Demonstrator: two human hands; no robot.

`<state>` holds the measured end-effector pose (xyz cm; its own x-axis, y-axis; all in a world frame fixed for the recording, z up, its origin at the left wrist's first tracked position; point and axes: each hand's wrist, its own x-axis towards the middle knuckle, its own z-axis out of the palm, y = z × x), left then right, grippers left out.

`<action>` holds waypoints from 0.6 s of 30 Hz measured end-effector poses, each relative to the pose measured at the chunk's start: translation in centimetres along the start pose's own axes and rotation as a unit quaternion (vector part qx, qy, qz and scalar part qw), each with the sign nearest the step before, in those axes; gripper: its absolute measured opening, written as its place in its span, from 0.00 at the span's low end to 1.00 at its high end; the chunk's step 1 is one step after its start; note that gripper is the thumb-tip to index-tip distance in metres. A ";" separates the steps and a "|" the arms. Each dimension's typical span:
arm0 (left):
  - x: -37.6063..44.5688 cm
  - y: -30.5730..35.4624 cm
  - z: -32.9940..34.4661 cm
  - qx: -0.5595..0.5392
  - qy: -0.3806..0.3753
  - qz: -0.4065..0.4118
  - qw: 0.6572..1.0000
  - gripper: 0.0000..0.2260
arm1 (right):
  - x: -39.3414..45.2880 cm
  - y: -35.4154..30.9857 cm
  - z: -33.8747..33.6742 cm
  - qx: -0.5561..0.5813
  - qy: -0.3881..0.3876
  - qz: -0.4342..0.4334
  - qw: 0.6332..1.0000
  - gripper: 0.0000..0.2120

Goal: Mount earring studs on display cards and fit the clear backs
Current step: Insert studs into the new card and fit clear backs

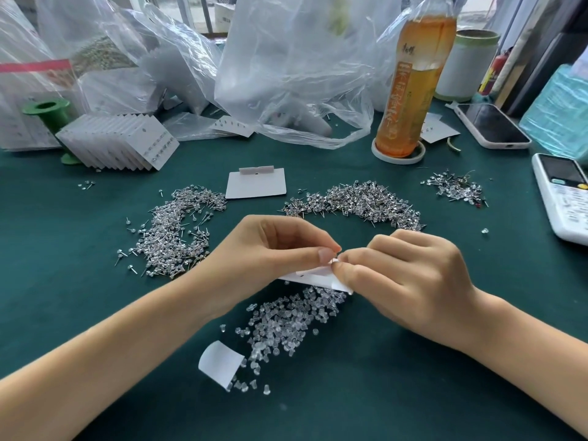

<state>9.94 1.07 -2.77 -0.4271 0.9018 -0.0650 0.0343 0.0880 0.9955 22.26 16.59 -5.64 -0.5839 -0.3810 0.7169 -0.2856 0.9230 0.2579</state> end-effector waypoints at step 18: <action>0.0 -0.5 0.1 -0.010 0.021 0.003 1.000 0.08 | -0.2 -0.1 -0.1 -0.019 -0.024 -0.020 0.999 0.07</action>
<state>10.01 1.09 -3.25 -0.4653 0.8834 -0.0559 0.0191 0.0731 0.9971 22.45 16.60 -5.70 -0.6081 -0.4186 0.6746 -0.2802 0.9082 0.3110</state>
